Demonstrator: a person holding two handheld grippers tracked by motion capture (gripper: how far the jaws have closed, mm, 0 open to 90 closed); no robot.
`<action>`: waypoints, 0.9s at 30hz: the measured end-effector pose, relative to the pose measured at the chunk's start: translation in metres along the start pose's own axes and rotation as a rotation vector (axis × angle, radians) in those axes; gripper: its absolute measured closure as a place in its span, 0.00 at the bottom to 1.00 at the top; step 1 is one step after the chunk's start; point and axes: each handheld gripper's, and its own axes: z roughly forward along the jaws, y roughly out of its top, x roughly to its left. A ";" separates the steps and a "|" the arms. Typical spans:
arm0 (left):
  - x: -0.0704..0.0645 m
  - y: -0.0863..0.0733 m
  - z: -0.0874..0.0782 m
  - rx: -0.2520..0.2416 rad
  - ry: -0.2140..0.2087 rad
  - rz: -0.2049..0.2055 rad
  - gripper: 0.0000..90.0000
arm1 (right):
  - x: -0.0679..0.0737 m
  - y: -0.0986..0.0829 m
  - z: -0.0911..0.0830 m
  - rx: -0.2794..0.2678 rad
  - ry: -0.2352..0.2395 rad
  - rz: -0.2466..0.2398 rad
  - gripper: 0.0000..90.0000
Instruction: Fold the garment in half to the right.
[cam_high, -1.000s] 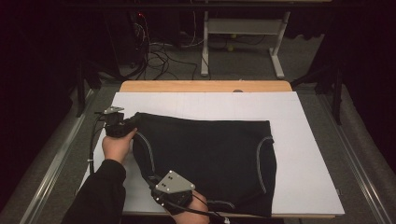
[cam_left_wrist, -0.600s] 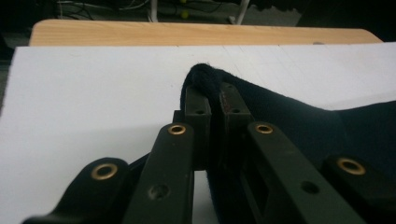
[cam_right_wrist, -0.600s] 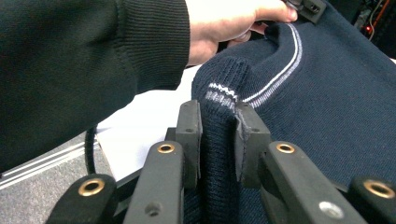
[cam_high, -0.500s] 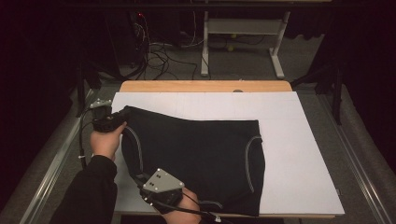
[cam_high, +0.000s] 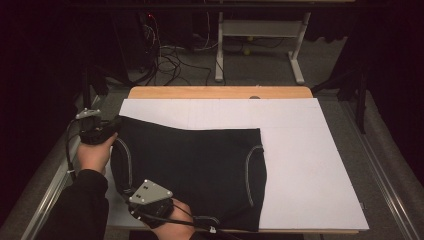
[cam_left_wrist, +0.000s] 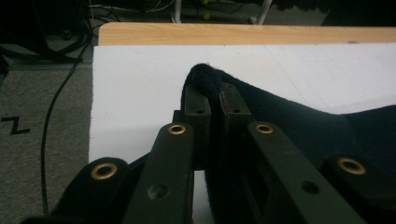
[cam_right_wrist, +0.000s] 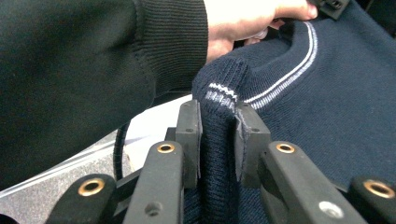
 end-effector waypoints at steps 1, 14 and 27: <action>0.003 -0.001 -0.001 0.002 0.001 -0.006 0.90 | 0.002 0.000 0.002 0.002 0.004 0.000 0.84; -0.010 0.002 -0.002 -0.026 -0.028 0.004 0.90 | 0.002 0.000 -0.006 -0.004 -0.014 -0.001 0.84; -0.072 0.016 0.022 -0.018 -0.060 0.057 0.90 | -0.020 -0.015 -0.053 -0.059 -0.080 0.035 0.84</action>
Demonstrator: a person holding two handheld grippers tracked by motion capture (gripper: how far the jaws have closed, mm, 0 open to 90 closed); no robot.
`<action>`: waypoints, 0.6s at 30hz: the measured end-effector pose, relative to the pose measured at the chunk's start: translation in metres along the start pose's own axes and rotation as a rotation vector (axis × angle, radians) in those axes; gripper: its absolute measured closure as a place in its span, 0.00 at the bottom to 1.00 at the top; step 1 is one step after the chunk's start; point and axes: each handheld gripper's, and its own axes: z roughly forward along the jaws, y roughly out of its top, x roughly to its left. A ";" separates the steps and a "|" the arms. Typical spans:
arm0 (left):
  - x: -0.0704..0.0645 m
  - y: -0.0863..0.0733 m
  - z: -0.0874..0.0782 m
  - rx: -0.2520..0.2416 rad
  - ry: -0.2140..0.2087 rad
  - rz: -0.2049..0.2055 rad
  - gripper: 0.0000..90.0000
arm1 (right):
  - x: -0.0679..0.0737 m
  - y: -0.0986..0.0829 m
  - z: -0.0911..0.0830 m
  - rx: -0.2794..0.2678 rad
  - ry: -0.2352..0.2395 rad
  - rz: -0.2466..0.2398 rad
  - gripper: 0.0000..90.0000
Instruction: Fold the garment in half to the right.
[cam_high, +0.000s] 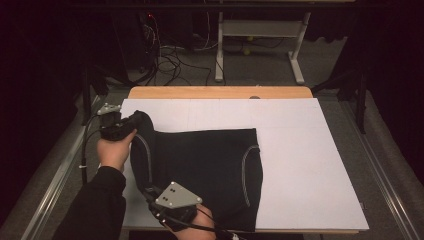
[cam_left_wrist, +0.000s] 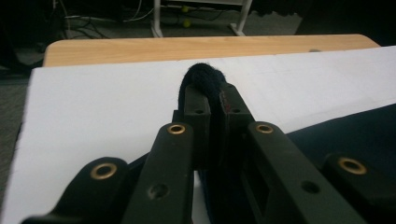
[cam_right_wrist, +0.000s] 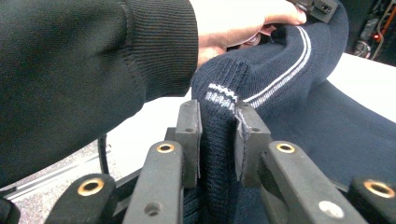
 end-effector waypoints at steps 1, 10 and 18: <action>-0.005 0.001 0.002 -0.003 -0.002 0.000 0.90 | -0.003 -0.002 -0.004 0.000 -0.005 0.001 0.84; -0.054 0.014 0.024 0.010 -0.005 0.041 0.90 | -0.026 -0.016 -0.039 -0.025 -0.055 0.029 0.84; -0.087 0.017 0.042 0.015 -0.018 0.069 0.89 | -0.044 -0.030 -0.064 -0.033 -0.090 0.046 0.83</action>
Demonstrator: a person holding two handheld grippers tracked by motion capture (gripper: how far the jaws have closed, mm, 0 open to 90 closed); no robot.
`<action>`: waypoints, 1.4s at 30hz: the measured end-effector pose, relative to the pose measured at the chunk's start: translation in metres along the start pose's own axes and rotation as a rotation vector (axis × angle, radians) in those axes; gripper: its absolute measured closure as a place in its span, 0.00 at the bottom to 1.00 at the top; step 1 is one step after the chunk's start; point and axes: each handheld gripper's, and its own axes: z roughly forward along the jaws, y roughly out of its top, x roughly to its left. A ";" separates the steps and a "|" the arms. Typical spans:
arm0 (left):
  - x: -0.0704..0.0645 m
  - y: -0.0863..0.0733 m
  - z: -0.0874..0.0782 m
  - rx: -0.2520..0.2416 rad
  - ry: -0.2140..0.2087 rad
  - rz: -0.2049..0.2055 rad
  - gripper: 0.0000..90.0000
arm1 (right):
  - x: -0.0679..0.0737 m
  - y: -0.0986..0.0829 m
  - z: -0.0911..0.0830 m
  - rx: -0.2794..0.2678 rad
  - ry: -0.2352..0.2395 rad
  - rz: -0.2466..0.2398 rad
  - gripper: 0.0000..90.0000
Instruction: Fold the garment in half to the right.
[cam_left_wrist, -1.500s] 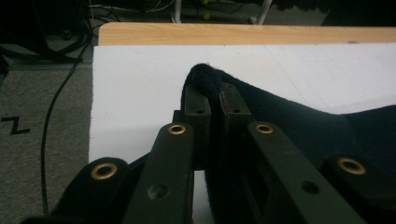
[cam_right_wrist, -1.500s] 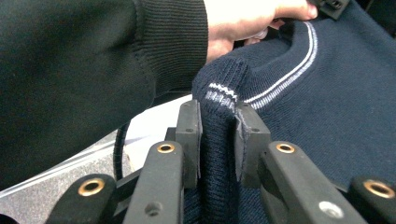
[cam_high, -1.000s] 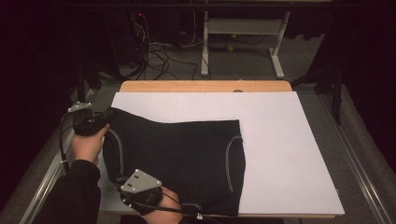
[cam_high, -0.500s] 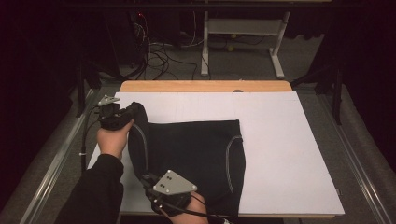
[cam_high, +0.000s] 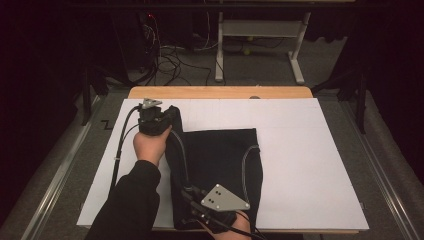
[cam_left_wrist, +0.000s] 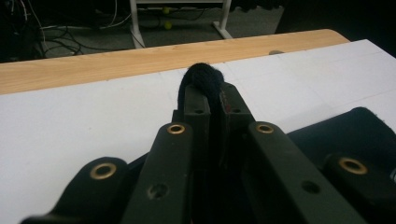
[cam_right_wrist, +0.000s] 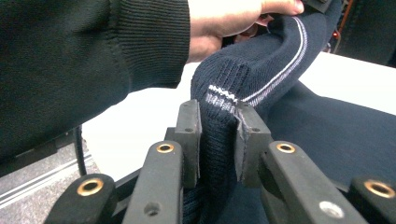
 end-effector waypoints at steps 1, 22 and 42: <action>-0.003 0.000 0.002 -0.001 -0.003 0.004 0.89 | -0.002 -0.001 -0.002 -0.001 -0.003 0.003 0.83; -0.051 0.006 0.026 -0.017 -0.048 0.043 0.89 | -0.028 -0.025 -0.035 -0.001 -0.046 0.031 0.83; -0.088 0.016 0.047 0.011 -0.057 0.058 0.89 | -0.045 -0.033 -0.053 0.007 -0.080 0.039 0.83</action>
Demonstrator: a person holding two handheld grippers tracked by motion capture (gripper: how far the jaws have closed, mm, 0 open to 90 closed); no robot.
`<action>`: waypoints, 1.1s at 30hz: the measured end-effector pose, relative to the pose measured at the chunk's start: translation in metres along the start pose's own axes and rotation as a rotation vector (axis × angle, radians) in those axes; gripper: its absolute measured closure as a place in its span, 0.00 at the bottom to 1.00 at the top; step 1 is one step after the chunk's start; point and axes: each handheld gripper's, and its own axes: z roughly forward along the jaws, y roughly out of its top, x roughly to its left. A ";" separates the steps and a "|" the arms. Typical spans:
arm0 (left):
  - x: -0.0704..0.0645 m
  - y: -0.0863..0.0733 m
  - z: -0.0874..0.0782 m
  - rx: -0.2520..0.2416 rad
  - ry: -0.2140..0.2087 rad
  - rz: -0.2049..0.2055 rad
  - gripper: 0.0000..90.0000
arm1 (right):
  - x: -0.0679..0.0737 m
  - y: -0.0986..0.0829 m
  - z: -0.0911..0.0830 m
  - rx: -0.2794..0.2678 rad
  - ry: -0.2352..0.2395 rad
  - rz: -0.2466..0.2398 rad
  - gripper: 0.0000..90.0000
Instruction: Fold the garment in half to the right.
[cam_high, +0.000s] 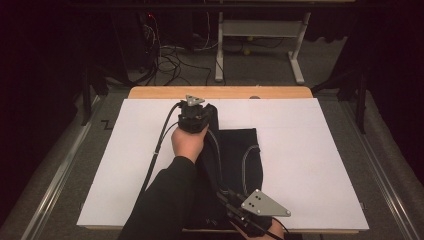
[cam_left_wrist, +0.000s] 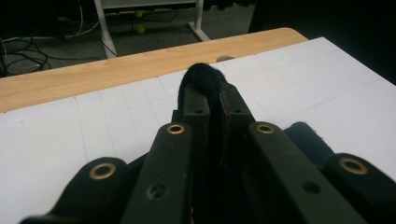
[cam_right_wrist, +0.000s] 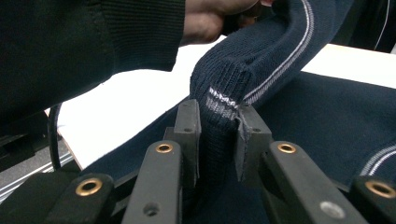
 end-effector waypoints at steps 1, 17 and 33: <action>-0.002 0.000 0.001 0.004 0.000 0.001 0.89 | -0.001 -0.001 -0.001 0.000 0.000 0.000 0.83; -0.022 -0.005 0.023 0.047 -0.003 0.001 0.89 | -0.022 -0.017 -0.018 0.028 -0.024 0.043 0.82; -0.034 -0.014 0.035 0.070 -0.050 -0.012 0.87 | -0.033 -0.033 -0.028 0.095 -0.050 0.076 0.80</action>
